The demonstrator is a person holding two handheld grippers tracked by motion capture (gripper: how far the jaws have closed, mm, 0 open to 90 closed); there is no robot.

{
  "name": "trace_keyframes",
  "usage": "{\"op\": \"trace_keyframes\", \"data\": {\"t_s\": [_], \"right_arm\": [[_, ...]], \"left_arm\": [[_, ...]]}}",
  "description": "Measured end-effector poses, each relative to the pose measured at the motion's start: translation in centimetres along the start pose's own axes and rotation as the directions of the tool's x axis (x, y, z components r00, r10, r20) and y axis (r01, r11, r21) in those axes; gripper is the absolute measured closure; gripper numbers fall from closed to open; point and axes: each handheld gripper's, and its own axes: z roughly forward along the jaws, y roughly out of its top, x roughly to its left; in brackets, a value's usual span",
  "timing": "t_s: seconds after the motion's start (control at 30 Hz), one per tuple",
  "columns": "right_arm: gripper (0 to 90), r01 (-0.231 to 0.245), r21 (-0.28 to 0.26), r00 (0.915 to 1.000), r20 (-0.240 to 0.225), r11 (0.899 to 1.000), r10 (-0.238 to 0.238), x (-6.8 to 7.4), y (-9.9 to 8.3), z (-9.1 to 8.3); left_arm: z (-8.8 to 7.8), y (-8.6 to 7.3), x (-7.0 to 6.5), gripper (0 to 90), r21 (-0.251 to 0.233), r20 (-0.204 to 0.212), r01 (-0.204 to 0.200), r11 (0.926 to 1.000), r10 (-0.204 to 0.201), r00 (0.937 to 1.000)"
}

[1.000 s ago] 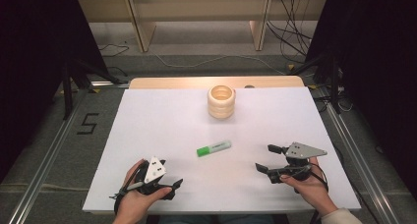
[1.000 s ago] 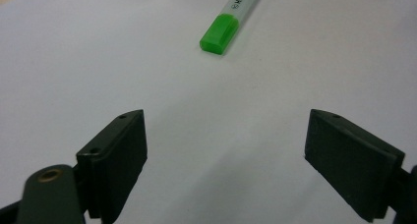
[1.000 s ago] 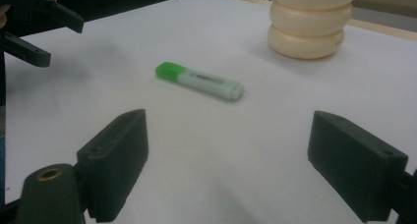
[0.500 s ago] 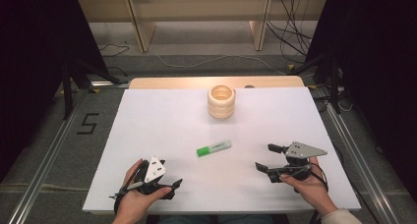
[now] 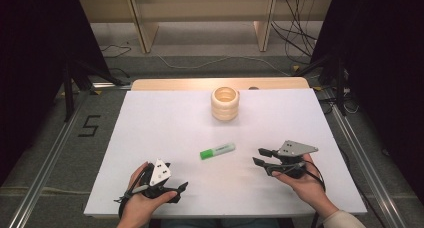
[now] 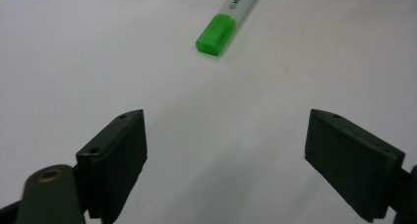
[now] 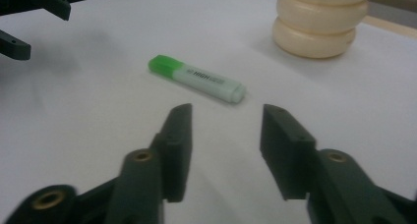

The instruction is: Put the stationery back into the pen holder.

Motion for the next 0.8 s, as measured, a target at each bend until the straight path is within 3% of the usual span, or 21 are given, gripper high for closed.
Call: {"op": "trace_keyframes", "data": {"t_s": [0.1, 0.3, 0.57, 0.8], "right_arm": [[74.8, 0.008, 0.032, 0.9997, -0.022, 0.999, -0.008, -0.3, 0.4, 1.0], [89.4, -0.004, 0.088, 0.9999, -0.009, 0.996, 0.005, -0.3, 1.7, 3.3], [90.0, -0.010, 0.135, 0.9999, -0.010, 0.991, 0.012, -0.6, 3.6, 6.9], [90.0, -0.012, 0.179, 0.9997, 0.023, 0.984, 0.008, -1.2, 4.8, 9.9]], "left_arm": [[0.1, 0.0, -0.1, 16.0, 0.000, 0.003, -0.003, 1.0000, 0.003, 1.0000], [0.5, -0.1, 0.0, 16.0, 0.013, 0.012, 0.002, 0.9999, -0.003, 0.9999], [0.7, -0.1, 0.0, 16.0, 0.013, 0.007, 0.002, 0.9999, -0.002, 1.0000], [0.6, -0.1, 0.0, 16.1, 0.014, 0.003, 0.002, 0.9999, -0.002, 1.0000]]}}
